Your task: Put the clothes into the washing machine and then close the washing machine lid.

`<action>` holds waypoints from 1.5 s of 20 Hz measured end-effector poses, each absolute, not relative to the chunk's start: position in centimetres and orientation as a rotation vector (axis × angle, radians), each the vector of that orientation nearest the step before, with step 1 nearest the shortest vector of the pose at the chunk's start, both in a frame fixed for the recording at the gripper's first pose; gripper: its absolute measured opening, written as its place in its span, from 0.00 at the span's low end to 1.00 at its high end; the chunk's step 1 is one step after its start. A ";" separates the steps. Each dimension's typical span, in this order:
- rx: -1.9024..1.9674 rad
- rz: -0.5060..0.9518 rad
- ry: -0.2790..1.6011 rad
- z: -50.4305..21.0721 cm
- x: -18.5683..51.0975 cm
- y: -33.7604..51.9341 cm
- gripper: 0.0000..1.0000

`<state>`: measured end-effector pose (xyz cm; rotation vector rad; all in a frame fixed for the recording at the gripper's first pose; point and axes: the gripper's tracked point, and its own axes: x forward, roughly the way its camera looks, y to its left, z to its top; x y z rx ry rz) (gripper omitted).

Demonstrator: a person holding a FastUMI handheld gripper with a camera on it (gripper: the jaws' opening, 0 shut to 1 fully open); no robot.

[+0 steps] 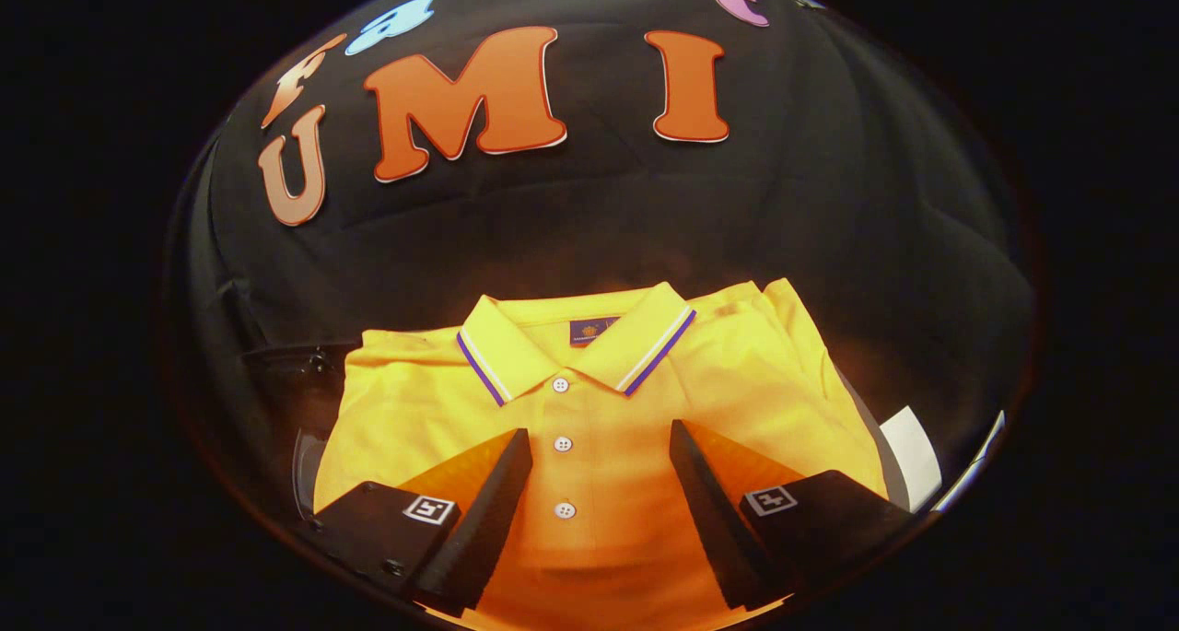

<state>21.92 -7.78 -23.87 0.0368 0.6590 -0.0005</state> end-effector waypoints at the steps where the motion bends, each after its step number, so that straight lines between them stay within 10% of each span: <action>1: 0.026 -0.005 0.657 -23.7 22.2 -7.6 0.99; 12: 0.034 -0.016 0.802 -23.8 22.0 -6.6 0.86; 14: 0.034 -0.009 0.798 -23.8 22.0 -6.2 0.63; 22: 0.078 -0.029 0.823 -24.1 22.3 -5.4 0.38; 23: 0.086 -0.036 0.823 -23.8 22.2 -5.6 0.21; 30: 0.251 -0.028 0.770 -23.3 22.0 -5.6 0.09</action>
